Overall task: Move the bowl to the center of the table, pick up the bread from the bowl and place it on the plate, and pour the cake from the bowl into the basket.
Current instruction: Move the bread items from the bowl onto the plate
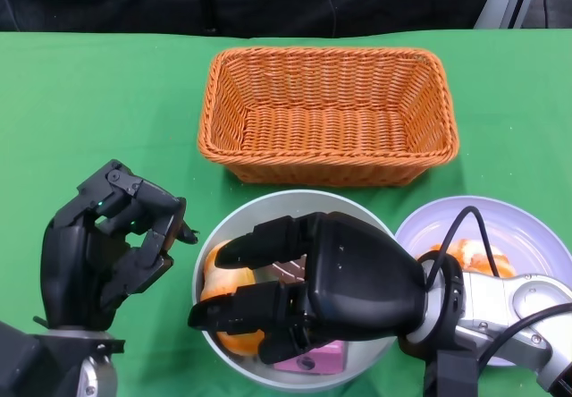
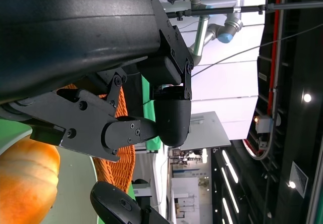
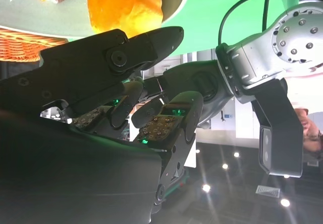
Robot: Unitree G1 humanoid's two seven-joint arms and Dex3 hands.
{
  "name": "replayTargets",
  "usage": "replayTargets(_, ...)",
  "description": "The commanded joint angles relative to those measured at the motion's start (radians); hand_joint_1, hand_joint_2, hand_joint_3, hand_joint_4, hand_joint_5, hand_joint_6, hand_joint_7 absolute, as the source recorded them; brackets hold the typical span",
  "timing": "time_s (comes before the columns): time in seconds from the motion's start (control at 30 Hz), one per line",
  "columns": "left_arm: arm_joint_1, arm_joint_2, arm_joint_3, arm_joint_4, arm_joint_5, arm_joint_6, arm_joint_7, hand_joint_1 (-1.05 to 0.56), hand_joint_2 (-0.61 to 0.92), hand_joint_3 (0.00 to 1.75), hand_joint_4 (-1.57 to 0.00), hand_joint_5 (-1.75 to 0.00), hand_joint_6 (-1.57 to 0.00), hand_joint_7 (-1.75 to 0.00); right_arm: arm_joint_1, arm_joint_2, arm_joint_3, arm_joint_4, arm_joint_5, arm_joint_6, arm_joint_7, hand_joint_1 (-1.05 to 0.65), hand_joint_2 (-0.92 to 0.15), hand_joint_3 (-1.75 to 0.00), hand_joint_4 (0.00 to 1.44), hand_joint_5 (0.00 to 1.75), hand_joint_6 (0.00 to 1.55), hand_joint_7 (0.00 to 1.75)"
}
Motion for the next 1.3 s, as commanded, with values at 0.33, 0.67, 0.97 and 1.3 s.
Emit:
replayTargets(0.33,-0.009,0.073,0.012,0.008,-0.06,0.02,-0.096,-0.19,0.85,0.43,-0.79,-1.52,-0.81,-1.24,0.004,-0.008,0.008,0.002,-0.021,0.021,-0.052,-0.49,-0.92,-0.12,0.88,0.02,0.83,0.01)
replayTargets(0.67,0.01,0.05,0.011,-0.036,-0.046,0.064,-0.058,-0.18,0.88,0.39,-0.82,-1.48,-0.83,-1.25,0.003,-0.014,0.007,0.01,-0.021,0.044,-0.077,-0.56,-0.85,0.0,0.85,0.0,0.79,0.0)
replayTargets(0.97,0.018,0.046,0.007,-0.057,-0.016,0.084,-0.023,-0.19,0.88,0.37,-0.81,-1.51,-0.81,-1.31,0.006,-0.031,0.006,0.015,-0.008,0.047,-0.065,-0.58,-0.82,0.0,0.83,0.0,0.78,0.0)
replayTargets(1.3,0.017,0.056,0.009,-0.054,-0.023,0.09,-0.035,-0.18,0.9,0.37,-0.8,-1.52,-0.82,-1.28,0.008,-0.038,0.01,0.033,-0.015,0.035,-0.089,-0.58,-0.82,0.0,0.85,0.01,0.81,0.01)
